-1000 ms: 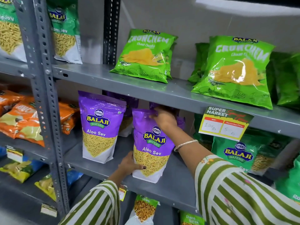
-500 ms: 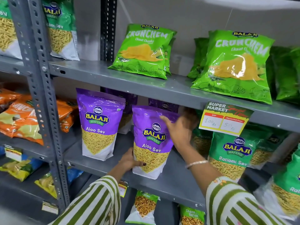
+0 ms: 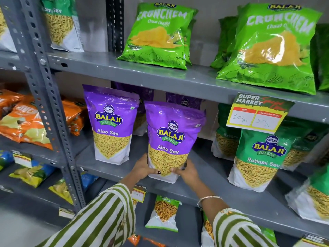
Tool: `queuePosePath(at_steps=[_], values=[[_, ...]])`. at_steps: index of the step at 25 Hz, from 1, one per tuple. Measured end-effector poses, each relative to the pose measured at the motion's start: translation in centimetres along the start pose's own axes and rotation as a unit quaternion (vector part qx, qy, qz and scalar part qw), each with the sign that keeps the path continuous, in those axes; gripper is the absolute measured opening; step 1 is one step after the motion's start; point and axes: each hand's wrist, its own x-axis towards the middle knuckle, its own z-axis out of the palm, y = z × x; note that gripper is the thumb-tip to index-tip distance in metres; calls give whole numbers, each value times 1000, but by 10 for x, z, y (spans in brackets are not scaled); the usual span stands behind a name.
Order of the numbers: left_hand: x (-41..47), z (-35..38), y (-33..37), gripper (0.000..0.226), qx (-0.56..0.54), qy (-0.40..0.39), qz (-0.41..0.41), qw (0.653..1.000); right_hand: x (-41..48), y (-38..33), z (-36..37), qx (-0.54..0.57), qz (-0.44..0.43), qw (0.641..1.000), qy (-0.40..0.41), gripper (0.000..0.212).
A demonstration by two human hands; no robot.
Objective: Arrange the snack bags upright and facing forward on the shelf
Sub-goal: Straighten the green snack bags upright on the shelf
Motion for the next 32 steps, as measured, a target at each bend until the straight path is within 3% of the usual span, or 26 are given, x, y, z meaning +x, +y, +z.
queuePosePath(at_steps=[3,6,8,9,11,13,16,18,20,21,23,25,29,32], values=[[-1,-4,-1,76,10,-5,1,1000,3,4,4,-15,0,1000,-12,71],[-6,0,1,105,4,-17,16,1000,-3,13,-8,-39,16,999,17,80],[-19,6,7,110,73,110,72,989,-12,23,-32,-50,31,995,84,79],[-27,14,10,103,136,188,122,965,-18,30,-50,-45,31,991,126,71],[-44,35,17,90,254,266,252,895,-31,42,-90,-37,26,978,205,56],[-57,68,27,81,289,243,361,853,-41,52,-134,-61,41,956,282,58],[-60,131,55,78,286,128,412,856,-47,70,-199,-81,74,922,372,74],[-53,176,79,89,211,60,360,907,-41,83,-236,-79,92,929,350,86],[-44,218,108,98,78,-25,247,966,-26,98,-266,-46,92,955,278,91],[-36,234,121,98,17,-54,199,978,-19,103,-274,-30,87,967,238,90],[-16,258,138,88,-61,-74,132,987,-6,112,-283,-19,68,985,157,88],[-8,272,147,73,-68,-82,84,991,2,117,-282,24,42,993,106,83],[-15,270,145,64,-47,-25,51,997,-3,114,-269,89,5,993,82,81],[-26,253,137,70,-46,-8,38,998,-16,109,-255,54,4,996,77,69]])
